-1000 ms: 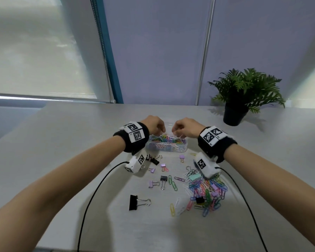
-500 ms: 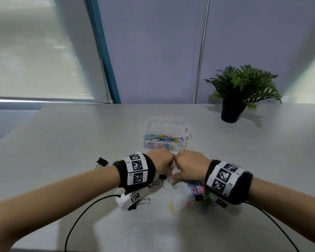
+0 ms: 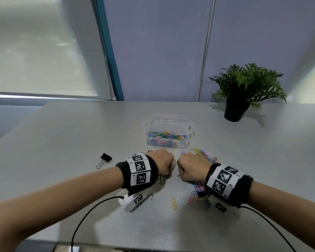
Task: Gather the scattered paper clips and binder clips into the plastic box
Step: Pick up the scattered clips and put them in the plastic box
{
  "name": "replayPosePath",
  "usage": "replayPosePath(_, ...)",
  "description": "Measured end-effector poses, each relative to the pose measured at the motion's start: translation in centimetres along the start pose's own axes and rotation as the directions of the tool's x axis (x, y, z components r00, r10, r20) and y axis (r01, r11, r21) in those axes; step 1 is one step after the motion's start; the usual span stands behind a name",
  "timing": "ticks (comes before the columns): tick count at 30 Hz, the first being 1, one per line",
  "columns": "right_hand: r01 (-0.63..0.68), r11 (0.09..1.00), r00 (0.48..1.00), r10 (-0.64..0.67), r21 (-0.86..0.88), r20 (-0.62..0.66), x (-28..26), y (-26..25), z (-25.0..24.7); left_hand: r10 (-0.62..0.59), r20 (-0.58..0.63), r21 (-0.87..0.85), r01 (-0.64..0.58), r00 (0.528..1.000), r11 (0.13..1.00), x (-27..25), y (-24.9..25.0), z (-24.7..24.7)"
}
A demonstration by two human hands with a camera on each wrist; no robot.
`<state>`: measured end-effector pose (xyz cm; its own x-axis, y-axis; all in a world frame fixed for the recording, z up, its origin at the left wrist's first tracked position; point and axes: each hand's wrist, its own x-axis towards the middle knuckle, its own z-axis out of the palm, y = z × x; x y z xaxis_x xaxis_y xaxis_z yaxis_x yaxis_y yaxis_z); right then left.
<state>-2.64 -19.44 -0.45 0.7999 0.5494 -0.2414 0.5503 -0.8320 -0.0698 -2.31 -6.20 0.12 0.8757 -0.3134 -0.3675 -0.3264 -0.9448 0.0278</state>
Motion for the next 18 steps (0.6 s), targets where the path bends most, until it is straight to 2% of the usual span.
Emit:
replayPosePath(5,0.061,0.994,0.998,-0.064,-0.093,-0.025,-0.8,-0.6,0.0,0.068,-0.003,0.041,-0.068,0.998,0.997,-0.5,-0.1,0.6)
replayPosePath(10,0.057,0.974,0.998,-0.057,0.221,-0.005,-0.8,1.6,-1.7,0.160,0.023,-0.014,-0.160,0.987,0.987,-1.3,-0.9,0.7)
replayPosePath(13,0.081,0.928,0.996,-0.090,0.362,0.008,-1.4,2.8,-2.5,0.232,-0.036,-0.117,-0.235,0.972,0.965,-1.9,-1.4,0.2)
replayPosePath(16,0.084,0.932,0.996,-0.092,0.354,0.005,-2.0,3.2,-2.1,0.312,-0.120,-0.208,-0.331,0.943,0.920,-2.8,-0.6,0.0)
replayPosePath(18,0.086,0.956,0.996,-0.091,0.280,0.004,-2.1,3.1,-1.5,0.370,-0.118,-0.189,-0.387,0.921,0.902,-3.4,0.6,0.7)
